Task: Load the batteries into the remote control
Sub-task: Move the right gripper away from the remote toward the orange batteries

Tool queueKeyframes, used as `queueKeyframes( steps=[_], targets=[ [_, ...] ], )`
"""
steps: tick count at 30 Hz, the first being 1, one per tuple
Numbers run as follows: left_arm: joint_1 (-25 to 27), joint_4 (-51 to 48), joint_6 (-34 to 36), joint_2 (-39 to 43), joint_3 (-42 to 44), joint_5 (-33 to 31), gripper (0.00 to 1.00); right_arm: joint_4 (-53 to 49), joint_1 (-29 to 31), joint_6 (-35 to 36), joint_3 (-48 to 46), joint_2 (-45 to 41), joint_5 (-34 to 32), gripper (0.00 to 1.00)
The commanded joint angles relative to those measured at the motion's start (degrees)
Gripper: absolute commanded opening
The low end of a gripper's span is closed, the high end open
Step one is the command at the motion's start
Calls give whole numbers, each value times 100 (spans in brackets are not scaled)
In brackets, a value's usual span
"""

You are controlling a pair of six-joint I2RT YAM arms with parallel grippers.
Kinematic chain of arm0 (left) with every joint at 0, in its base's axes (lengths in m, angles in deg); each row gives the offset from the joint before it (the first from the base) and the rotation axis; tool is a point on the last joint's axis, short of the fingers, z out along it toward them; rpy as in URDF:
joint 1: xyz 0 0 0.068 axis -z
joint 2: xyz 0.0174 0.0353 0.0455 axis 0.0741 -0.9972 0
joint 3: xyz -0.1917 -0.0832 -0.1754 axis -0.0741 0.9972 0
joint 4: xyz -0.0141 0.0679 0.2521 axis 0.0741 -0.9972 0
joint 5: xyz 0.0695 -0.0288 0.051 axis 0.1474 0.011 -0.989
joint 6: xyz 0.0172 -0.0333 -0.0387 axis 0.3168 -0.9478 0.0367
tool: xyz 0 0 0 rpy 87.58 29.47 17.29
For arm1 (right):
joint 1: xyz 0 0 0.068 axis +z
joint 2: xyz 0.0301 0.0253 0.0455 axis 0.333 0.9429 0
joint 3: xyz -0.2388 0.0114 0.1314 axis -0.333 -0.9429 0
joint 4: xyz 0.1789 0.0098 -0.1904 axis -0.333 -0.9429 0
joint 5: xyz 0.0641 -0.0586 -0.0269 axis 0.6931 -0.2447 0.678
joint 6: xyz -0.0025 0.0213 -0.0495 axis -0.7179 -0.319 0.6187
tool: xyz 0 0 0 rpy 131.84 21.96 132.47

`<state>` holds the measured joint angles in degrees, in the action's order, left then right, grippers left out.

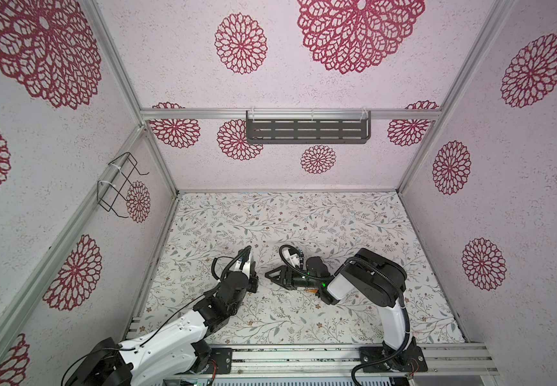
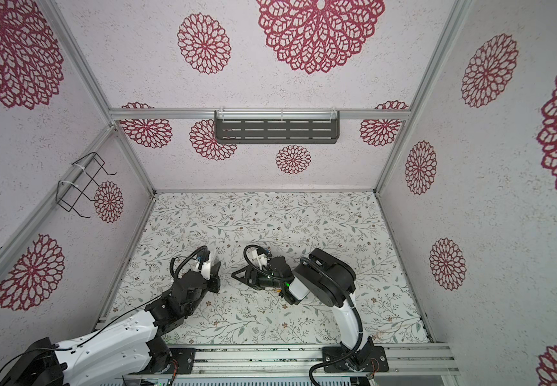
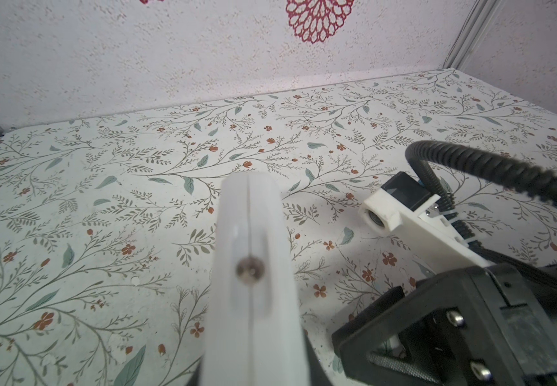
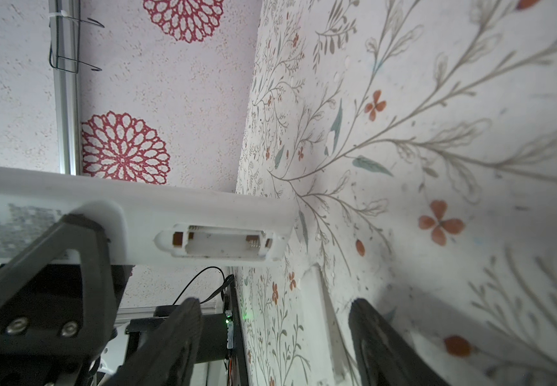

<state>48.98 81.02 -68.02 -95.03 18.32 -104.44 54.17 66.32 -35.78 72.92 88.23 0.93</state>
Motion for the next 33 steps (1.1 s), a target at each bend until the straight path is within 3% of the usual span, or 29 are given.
queueKeyframes(
  steps=[1,10,15,19,25,33],
  targets=[
    [-8,-250,17,227,-368,-67,0,-1002,-29,618,87,-344,84,72],
    [-144,-2052,-296,546,-1570,240,0,-4960,-29,2802,800,-1852,-945,71],
    [-277,-2875,-266,642,-2213,1191,0,-7100,-33,3667,1283,-2553,-2188,69],
    [-363,-3231,-139,741,-2527,2194,0,-8401,-62,3918,1581,-2986,-3107,68],
    [-477,-3426,59,858,-2701,3271,0,-9380,-93,3916,1587,-3432,-3821,66],
    [-606,-2665,-341,829,-2425,4335,0,-9763,-108,3746,1221,-3683,-4231,55]
  ],
)
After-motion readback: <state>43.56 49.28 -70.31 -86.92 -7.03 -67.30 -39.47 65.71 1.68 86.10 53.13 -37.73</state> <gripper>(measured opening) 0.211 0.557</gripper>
